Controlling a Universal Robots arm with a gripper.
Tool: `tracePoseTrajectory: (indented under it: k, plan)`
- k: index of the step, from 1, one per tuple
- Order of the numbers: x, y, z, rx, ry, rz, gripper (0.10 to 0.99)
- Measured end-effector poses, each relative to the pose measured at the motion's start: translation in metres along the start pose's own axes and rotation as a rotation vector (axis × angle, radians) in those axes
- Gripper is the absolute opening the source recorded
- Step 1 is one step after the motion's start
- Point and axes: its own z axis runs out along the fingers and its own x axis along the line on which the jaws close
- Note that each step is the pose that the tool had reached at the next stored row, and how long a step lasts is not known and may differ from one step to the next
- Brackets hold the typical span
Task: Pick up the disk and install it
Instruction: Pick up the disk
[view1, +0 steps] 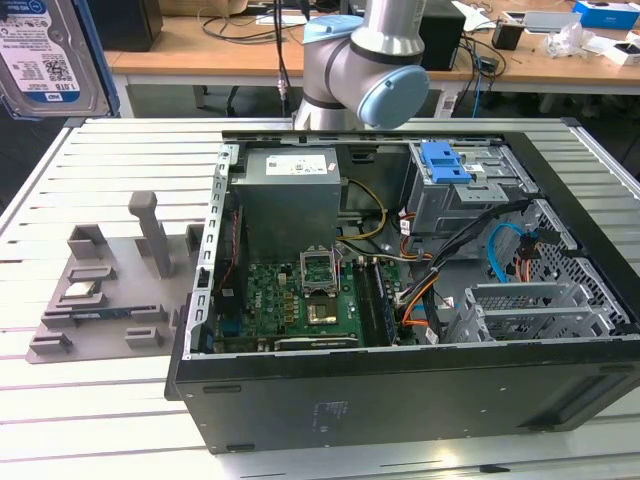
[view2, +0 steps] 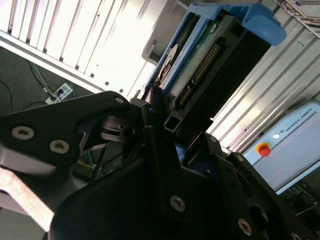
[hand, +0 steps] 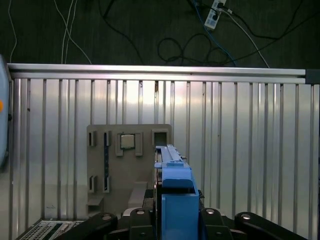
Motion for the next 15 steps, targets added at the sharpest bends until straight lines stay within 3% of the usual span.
tracePoseTrajectory:
  k: [8,15]
  plan:
    - [0.0003,-0.0198,-0.0004,0.0,0.0,0.0,0.365]
    - [0.0003,-0.0278,-0.0005,0.0,-0.0001,0.0,0.365]
